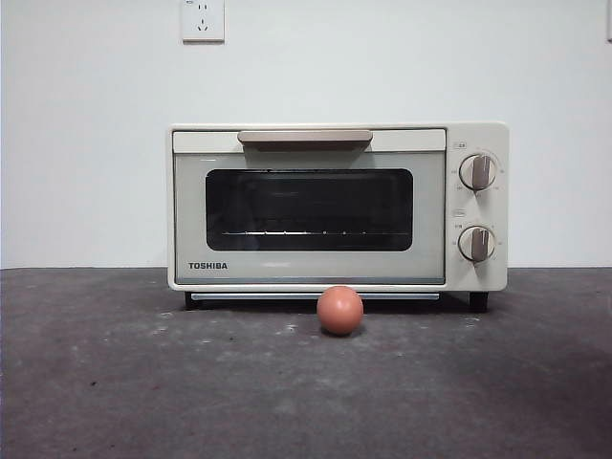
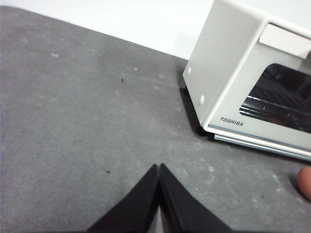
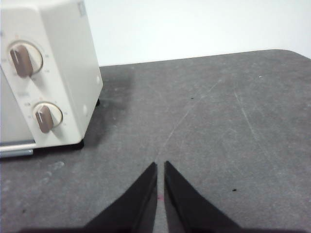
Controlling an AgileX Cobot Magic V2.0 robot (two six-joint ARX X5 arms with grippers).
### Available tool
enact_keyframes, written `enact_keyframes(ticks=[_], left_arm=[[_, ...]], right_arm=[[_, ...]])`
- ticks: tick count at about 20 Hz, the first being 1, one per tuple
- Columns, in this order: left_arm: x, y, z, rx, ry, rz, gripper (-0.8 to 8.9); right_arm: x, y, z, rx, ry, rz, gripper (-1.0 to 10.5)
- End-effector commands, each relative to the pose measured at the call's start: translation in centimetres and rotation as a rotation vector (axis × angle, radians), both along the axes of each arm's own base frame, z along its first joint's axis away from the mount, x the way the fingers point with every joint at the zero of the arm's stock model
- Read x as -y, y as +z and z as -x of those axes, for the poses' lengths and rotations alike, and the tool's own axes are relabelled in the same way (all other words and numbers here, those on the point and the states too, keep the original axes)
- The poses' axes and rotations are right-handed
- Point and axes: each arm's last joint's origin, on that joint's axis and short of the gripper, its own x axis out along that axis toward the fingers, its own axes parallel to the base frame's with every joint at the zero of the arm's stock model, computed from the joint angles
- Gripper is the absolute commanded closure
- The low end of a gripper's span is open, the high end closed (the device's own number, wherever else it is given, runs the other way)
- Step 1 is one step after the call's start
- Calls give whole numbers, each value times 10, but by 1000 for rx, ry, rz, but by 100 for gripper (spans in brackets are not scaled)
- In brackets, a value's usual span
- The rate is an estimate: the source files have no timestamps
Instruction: Eggoven
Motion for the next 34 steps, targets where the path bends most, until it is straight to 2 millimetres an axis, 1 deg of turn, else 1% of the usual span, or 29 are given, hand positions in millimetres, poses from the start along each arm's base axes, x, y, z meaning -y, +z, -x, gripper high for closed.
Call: enact_keyframes(ticks=[1, 3, 6, 10, 15, 19, 23, 29, 34], left_arm=[[0, -7, -1, -19, 13, 82, 806], [0, -4, -1, -19, 16, 125, 806], [1, 9, 2, 4, -12, 157, 806], [1, 31, 7, 22, -40, 164, 806], [2, 62, 14, -5, -86, 133, 806], [5, 90, 13, -61, -179, 75, 806], [7, 112, 7, -149, -281, 2, 806], [12, 136, -3, -273, -466, -63, 806], [14, 146, -9, -338, -533, -77, 806]], right_arm=[[0, 1, 0, 19, 11, -53, 943], [-2, 3, 0, 23, 51, -101, 943], [-3, 13, 2, 41, 101, -174, 943], [-5, 38, 9, 78, 144, -224, 943], [-6, 75, 20, 40, 186, -233, 943], [-9, 103, 22, -48, 267, -216, 943], [-12, 124, 17, -190, 396, -182, 943], [-20, 143, 9, -379, 640, -130, 943], [-27, 151, 7, -496, 748, -83, 943]])
